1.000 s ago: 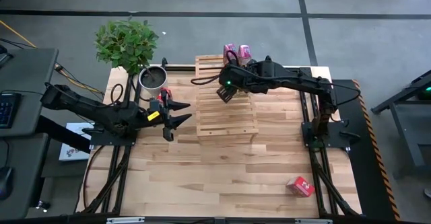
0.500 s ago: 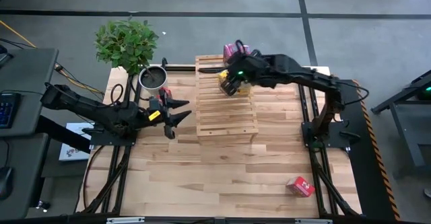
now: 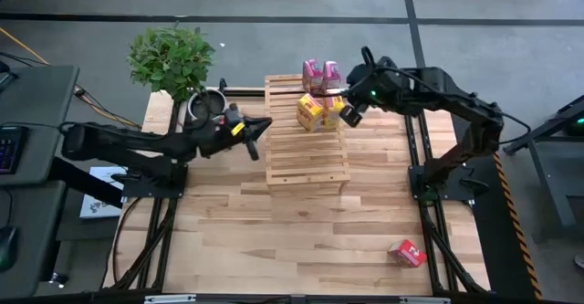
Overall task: Stack cereal on shelf
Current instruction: Adjust the yellow cereal box on the shelf
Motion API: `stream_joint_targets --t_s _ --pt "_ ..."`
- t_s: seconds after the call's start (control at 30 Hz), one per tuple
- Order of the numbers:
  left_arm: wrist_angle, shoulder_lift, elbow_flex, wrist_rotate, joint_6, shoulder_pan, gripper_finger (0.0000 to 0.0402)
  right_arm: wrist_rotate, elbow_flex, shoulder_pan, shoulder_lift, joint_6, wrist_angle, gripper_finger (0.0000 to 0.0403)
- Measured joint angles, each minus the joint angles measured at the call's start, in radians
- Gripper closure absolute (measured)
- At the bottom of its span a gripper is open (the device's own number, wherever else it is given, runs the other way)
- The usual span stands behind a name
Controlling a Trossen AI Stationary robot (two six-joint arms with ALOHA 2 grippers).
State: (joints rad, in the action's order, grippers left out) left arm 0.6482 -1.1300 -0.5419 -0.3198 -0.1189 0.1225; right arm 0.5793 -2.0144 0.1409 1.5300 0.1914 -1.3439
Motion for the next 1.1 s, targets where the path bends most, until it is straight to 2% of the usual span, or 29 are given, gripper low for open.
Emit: stream_joint_targets --t_s 0.1,0.17,0.3,0.5,0.63,0.77,0.83,1.0,1.1 --pt "0.110 -0.083 -0.001 0.079 0.047 0.042 0.0391 -0.005 0.144 0.026 -0.073 -0.021 0.036 0.0355" --pt "0.122 -0.124 -0.017 0.114 0.084 0.067 0.0395 -0.009 0.272 0.056 -0.137 -0.035 0.088 0.0390" --pt "0.121 -0.181 -0.044 0.245 0.151 0.138 0.0399 -0.121 0.565 0.112 -0.294 -0.043 0.242 0.0386" --pt "0.105 -0.234 -0.083 0.499 0.253 0.313 0.0401 -0.274 0.979 0.117 -0.548 -0.133 0.567 0.0397" --pt "0.082 -0.287 -0.137 0.655 0.178 0.411 0.0401 -0.313 1.186 0.118 -0.648 -0.200 0.791 0.0402" --pt "0.038 -0.319 -0.202 0.734 0.115 0.393 0.0401 -0.353 1.315 0.118 -0.701 -0.226 0.996 0.0402" --pt "0.004 -0.319 -0.217 0.739 0.102 0.346 0.0401 -0.351 1.349 0.117 -0.715 -0.204 1.064 0.0402" --pt "-0.027 -0.321 -0.218 0.578 0.143 0.222 0.0401 -0.309 1.361 0.118 -0.715 -0.184 1.080 0.0402" --pt "-0.021 -0.320 -0.221 0.520 0.171 0.196 0.0401 -0.302 1.361 0.119 -0.693 -0.228 1.118 0.0402"
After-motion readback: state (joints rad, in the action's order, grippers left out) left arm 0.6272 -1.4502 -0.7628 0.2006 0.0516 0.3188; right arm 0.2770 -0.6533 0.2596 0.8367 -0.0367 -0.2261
